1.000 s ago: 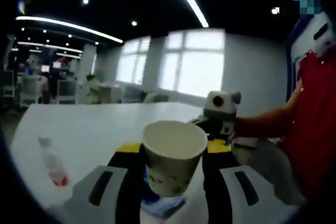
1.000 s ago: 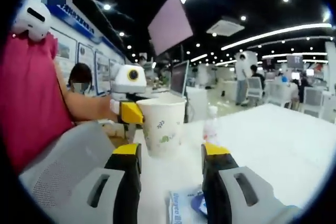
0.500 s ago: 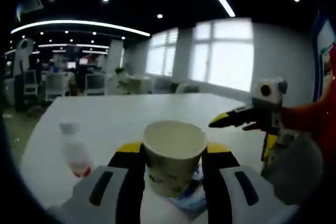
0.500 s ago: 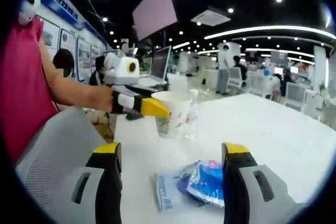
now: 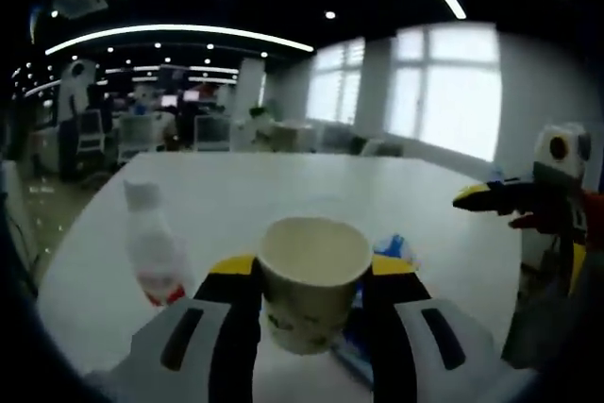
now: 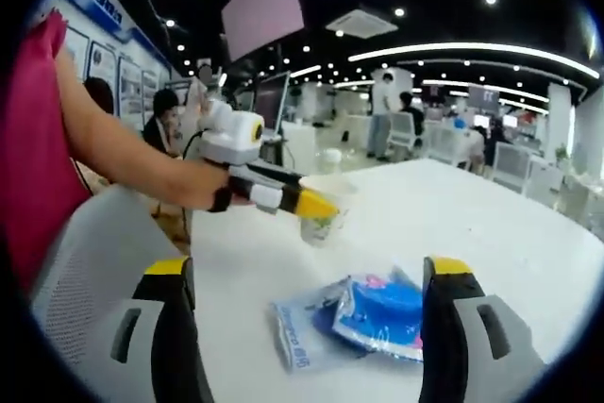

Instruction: Arrange the tabletop items into an orderly group along one side of the table until the central work area is clear of visible clutter.

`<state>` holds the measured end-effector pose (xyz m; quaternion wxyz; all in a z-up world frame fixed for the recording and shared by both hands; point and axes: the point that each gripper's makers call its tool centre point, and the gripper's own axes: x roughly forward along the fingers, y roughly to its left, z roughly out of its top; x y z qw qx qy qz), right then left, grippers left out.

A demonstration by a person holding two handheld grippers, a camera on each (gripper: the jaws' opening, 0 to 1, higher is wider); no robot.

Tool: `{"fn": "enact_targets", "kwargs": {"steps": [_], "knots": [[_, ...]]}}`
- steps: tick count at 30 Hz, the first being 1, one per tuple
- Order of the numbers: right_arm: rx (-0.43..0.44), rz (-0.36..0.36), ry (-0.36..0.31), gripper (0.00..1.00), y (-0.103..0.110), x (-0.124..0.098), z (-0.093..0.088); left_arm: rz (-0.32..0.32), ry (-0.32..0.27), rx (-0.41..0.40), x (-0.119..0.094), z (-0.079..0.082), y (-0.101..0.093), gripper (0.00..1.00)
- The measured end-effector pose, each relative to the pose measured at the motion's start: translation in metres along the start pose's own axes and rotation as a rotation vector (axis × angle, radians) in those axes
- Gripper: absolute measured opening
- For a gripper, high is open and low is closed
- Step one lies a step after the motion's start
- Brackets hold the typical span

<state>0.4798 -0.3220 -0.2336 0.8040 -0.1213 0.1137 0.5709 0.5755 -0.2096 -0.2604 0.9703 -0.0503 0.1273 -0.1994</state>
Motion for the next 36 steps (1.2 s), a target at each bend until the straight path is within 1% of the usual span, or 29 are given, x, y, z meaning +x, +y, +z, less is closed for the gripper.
{"fn": "enact_targets", "kwargs": {"steps": [3,4,9,11,12,13,15,16,17,19,20,22,23,26,30,32,34,36], "knots": [[-0.002,0.004,0.009,0.97,0.005,0.001,-0.002,0.02,0.005,-0.009,0.007,-0.004,0.004,0.4],[0.004,0.004,0.01,0.97,0.006,0.0,-0.001,0.03,0.017,-0.013,0.01,-0.009,0.005,0.4],[0.059,0.005,-0.037,0.95,0.009,-0.002,0.008,0.069,0.04,-0.005,0.024,-0.02,0.012,0.39],[0.061,0.007,-0.036,0.94,0.009,-0.001,0.007,0.091,0.049,0.007,0.029,-0.023,0.016,0.4],[0.061,0.008,-0.033,0.94,0.01,0.0,0.006,0.113,0.06,0.003,0.033,-0.027,0.02,0.4],[0.06,0.006,-0.023,0.94,0.01,0.001,0.003,0.144,0.067,-0.036,0.036,-0.032,0.025,0.4],[0.067,0.011,-0.015,0.93,0.01,0.002,-0.001,0.166,0.081,-0.054,0.041,-0.038,0.027,0.4],[0.071,0.014,-0.014,0.93,0.01,0.002,-0.002,0.169,0.081,-0.047,0.043,-0.039,0.027,0.39],[0.075,0.014,-0.013,0.93,0.01,0.002,-0.002,0.186,0.088,-0.018,0.046,-0.042,0.028,0.39],[0.074,0.014,-0.017,0.93,0.01,0.001,-0.002,0.195,0.086,-0.008,0.05,-0.044,0.028,0.39],[0.075,0.014,-0.018,0.92,0.009,0.001,-0.002,0.21,0.085,0.015,0.051,-0.043,0.031,0.39],[0.08,0.015,-0.018,0.92,0.008,0.0,-0.004,0.223,0.081,0.02,0.053,-0.043,0.034,0.39],[0.081,0.013,-0.017,0.92,0.008,0.0,-0.004,0.242,0.079,-0.007,0.053,-0.045,0.037,0.39],[0.082,0.014,-0.023,0.91,0.007,-0.001,-0.004,0.25,0.084,-0.005,0.055,-0.05,0.038,0.39],[0.086,0.014,-0.025,0.9,0.006,-0.002,-0.005,0.244,0.086,0.037,0.056,-0.055,0.037,0.38],[0.089,0.018,-0.02,0.9,0.007,-0.002,-0.006,0.251,0.088,0.049,0.056,-0.056,0.04,0.39],[0.087,0.022,-0.017,0.89,0.008,-0.002,-0.007,0.269,0.094,0.042,0.054,-0.06,0.046,0.39],[0.084,0.026,-0.017,0.89,0.009,-0.001,-0.007,0.273,0.086,0.043,0.053,-0.06,0.047,0.39]]}}
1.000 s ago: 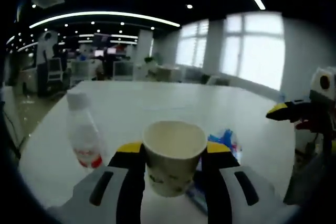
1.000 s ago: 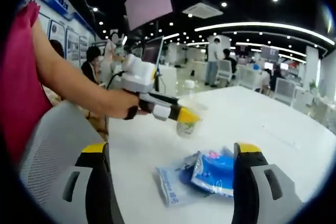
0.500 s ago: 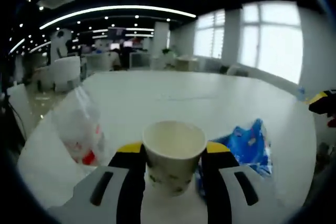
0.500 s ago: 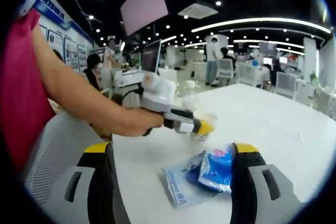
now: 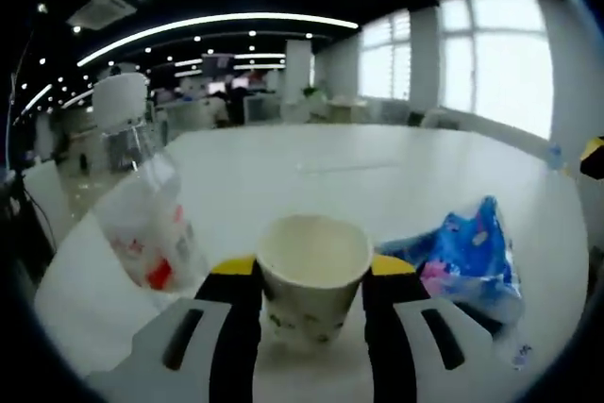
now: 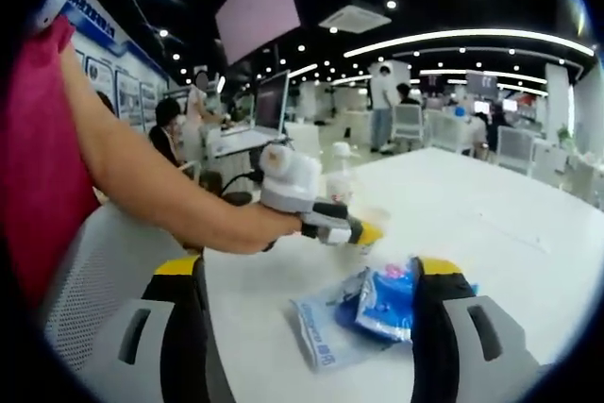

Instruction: Arrange the tabletop items into an orderly group along one side of the table until the central work area is clear of visible clutter.

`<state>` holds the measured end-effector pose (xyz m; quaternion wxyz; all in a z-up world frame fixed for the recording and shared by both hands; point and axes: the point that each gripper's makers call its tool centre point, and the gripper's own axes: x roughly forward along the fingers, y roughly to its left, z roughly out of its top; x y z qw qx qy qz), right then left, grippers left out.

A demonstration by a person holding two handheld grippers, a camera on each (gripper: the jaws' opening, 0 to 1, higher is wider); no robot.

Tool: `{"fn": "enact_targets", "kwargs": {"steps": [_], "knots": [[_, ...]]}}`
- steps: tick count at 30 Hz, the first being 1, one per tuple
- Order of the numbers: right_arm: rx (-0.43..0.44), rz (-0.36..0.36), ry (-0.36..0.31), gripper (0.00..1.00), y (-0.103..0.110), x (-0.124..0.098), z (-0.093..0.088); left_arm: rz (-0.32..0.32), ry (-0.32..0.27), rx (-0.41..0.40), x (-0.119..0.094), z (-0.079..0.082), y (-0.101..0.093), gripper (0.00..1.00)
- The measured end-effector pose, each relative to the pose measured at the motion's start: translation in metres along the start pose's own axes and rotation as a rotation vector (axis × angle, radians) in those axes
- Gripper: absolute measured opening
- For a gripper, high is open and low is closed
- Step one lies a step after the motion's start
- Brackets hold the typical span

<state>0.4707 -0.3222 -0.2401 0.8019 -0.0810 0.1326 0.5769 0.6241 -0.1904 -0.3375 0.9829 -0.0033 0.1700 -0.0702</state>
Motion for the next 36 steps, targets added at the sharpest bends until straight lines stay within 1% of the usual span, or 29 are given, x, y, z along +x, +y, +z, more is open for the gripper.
{"fn": "enact_targets", "kwargs": {"steps": [1,3,4,5,8,16,22,23,25,27,28,31,33,34,36], "knots": [[0.0,0.002,-0.001,0.89,0.001,0.0,0.0,0.002,0.005,-0.005,0.0,-0.001,0.0,0.4],[-0.002,0.004,0.0,0.89,0.001,0.001,0.0,0.016,0.041,-0.017,-0.001,-0.011,0.0,0.4],[-0.003,0.004,0.001,0.89,0.001,0.001,0.0,0.02,0.019,-0.022,-0.002,-0.008,0.0,0.4],[-0.004,0.005,0.002,0.88,0.001,0.001,0.0,0.013,0.021,-0.034,-0.001,-0.008,-0.001,0.4],[-0.001,0.005,0.004,0.88,0.0,0.0,-0.001,0.012,0.026,-0.023,0.001,-0.007,-0.002,0.4],[0.006,0.003,0.013,0.88,-0.003,0.0,-0.006,0.059,0.03,-0.039,0.006,-0.005,0.011,0.4],[0.012,0.003,0.013,0.86,-0.005,0.0,-0.006,0.063,0.034,-0.039,0.005,-0.006,0.013,0.43],[0.012,0.003,0.013,0.86,-0.005,0.001,-0.006,0.061,0.045,-0.043,0.006,-0.008,0.013,0.43],[0.015,0.002,0.011,0.86,-0.005,0.001,-0.006,0.064,0.057,-0.049,0.005,-0.01,0.013,0.47],[0.019,0.002,0.009,0.86,-0.005,0.001,-0.006,0.056,0.06,-0.038,0.005,-0.011,0.012,0.47],[0.019,0.001,0.008,0.86,-0.005,0.0,-0.006,0.055,0.062,-0.026,0.004,-0.011,0.01,0.49],[0.018,0.0,0.01,0.86,-0.006,0.0,-0.006,0.054,0.068,-0.032,0.002,-0.01,0.008,0.53],[0.016,-0.001,0.013,0.86,-0.007,0.0,-0.007,0.061,0.087,-0.056,-0.001,-0.01,0.008,0.57],[0.013,-0.003,0.013,0.86,-0.007,-0.001,-0.007,0.07,0.11,-0.071,-0.005,-0.012,0.009,0.6],[0.01,-0.007,0.008,0.86,-0.007,-0.002,-0.006,0.061,0.133,-0.102,-0.009,-0.015,0.008,0.61]]}}
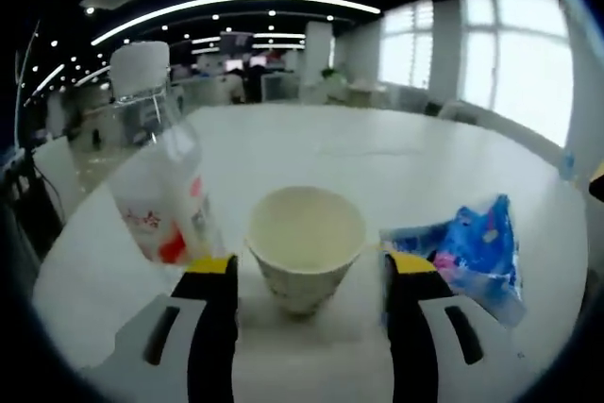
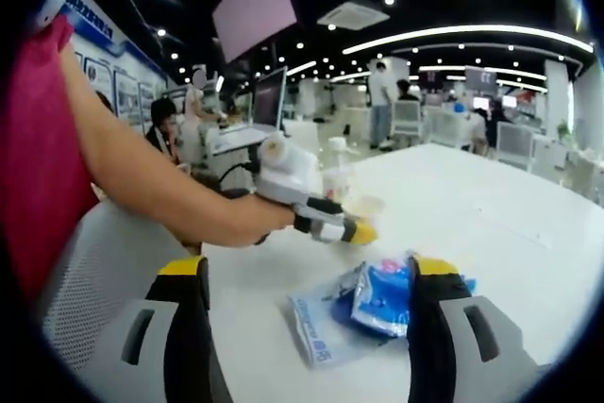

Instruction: Arrange the tabletop items into an orderly group along one side of the table until the central work area is clear of visible clutter.

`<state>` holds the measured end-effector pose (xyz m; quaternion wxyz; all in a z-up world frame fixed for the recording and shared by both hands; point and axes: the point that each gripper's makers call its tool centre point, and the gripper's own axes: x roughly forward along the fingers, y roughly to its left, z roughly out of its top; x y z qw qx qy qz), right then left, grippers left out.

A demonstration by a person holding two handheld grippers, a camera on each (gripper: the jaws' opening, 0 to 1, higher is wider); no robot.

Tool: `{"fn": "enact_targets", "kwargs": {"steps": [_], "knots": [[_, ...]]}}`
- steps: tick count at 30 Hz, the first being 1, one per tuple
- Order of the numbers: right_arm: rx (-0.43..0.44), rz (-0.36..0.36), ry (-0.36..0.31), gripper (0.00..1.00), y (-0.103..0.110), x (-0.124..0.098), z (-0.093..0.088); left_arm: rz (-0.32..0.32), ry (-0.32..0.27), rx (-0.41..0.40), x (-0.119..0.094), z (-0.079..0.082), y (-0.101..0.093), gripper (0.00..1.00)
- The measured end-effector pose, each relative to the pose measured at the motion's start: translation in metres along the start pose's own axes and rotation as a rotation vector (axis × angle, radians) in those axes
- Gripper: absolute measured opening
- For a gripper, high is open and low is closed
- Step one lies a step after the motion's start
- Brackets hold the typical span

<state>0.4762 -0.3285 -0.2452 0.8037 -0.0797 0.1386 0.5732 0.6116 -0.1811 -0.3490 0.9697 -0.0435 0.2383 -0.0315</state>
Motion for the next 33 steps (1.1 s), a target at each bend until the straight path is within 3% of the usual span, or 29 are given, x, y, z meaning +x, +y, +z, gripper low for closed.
{"fn": "enact_targets", "kwargs": {"steps": [5,11,17,21,24,26,30,33], "knots": [[-0.001,-0.01,-0.008,0.85,-0.002,-0.003,0.001,-0.016,0.012,-0.037,-0.019,0.001,0.001,0.61],[-0.004,-0.016,-0.011,0.85,-0.003,-0.004,0.002,-0.073,0.008,-0.064,-0.049,0.012,-0.008,0.61],[-0.008,-0.014,-0.009,0.86,-0.003,-0.003,0.002,-0.161,-0.062,-0.081,-0.081,0.034,-0.031,0.6],[-0.017,-0.028,-0.021,0.86,-0.006,-0.007,0.007,-0.21,-0.139,-0.017,-0.103,0.048,-0.049,0.62],[-0.022,-0.054,-0.036,0.86,-0.012,-0.013,0.013,-0.237,-0.152,0.018,-0.116,0.055,-0.058,0.63],[-0.02,-0.076,-0.048,0.86,-0.015,-0.018,0.018,-0.246,-0.177,0.085,-0.127,0.063,-0.063,0.62],[-0.033,-0.107,-0.048,0.86,-0.018,-0.03,0.02,-0.256,-0.203,0.107,-0.146,0.068,-0.069,0.62],[-0.049,-0.132,-0.023,0.86,-0.021,-0.041,0.014,-0.275,-0.192,0.089,-0.156,0.063,-0.073,0.62]]}}
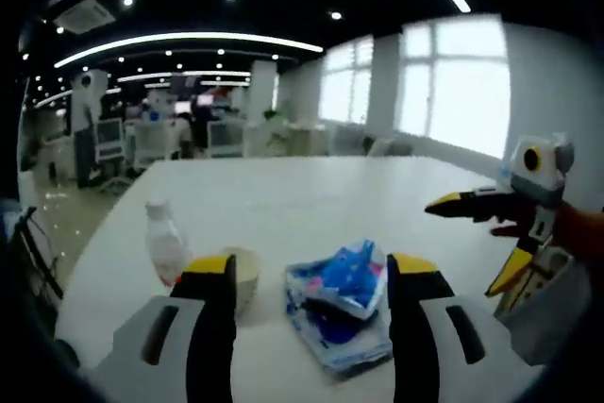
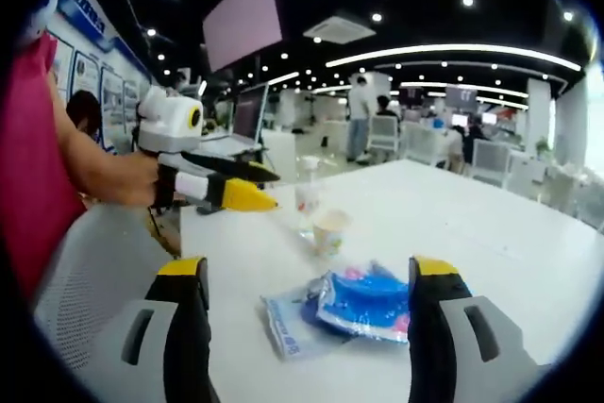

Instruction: Arrange the tabletop items into an orderly group along one side of the table until the central work area is clear of visible clutter.

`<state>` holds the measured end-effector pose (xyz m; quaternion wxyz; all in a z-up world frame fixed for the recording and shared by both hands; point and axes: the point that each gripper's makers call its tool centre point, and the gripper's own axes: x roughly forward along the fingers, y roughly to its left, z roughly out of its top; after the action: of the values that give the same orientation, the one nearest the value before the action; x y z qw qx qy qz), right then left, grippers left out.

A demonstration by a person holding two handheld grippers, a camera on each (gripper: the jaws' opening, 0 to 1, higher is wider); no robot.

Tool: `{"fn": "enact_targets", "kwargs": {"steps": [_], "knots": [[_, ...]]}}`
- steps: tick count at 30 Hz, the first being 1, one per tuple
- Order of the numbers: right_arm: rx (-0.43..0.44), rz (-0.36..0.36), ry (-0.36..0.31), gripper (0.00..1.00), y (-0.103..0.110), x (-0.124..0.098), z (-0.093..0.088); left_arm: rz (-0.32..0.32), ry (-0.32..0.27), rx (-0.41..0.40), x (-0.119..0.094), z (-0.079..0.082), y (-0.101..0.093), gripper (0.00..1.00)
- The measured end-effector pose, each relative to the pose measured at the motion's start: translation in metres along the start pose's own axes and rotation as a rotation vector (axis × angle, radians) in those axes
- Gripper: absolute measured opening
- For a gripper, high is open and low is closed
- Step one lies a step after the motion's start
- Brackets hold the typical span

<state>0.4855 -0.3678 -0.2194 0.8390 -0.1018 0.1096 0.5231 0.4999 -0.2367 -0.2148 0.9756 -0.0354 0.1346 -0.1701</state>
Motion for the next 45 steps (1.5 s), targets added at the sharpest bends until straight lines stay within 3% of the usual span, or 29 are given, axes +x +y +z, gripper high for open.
{"fn": "enact_targets", "kwargs": {"steps": [10,19,25,30,36,41,45], "knots": [[-0.02,-0.049,0.077,0.86,-0.018,-0.026,-0.019,-0.019,0.099,-0.038,-0.009,-0.03,-0.013,0.61],[-0.014,-0.06,0.087,0.86,-0.051,-0.029,-0.016,-0.022,0.181,-0.046,-0.01,-0.05,-0.021,0.62],[-0.013,-0.025,0.109,0.84,-0.064,-0.02,-0.015,-0.006,0.242,-0.081,-0.008,-0.065,-0.02,0.63],[-0.002,-0.011,0.128,0.84,-0.078,-0.01,-0.018,-0.015,0.338,-0.151,-0.009,-0.09,-0.03,0.65],[0.022,0.01,0.143,0.83,-0.095,0.005,-0.022,0.009,0.367,-0.267,-0.003,-0.103,-0.032,0.62],[0.008,0.041,0.157,0.82,-0.107,0.021,-0.022,0.048,0.395,-0.254,-0.003,-0.109,-0.027,0.61],[0.006,0.072,0.162,0.79,-0.119,0.04,-0.022,0.072,0.432,-0.292,-0.003,-0.121,-0.028,0.6]]}}
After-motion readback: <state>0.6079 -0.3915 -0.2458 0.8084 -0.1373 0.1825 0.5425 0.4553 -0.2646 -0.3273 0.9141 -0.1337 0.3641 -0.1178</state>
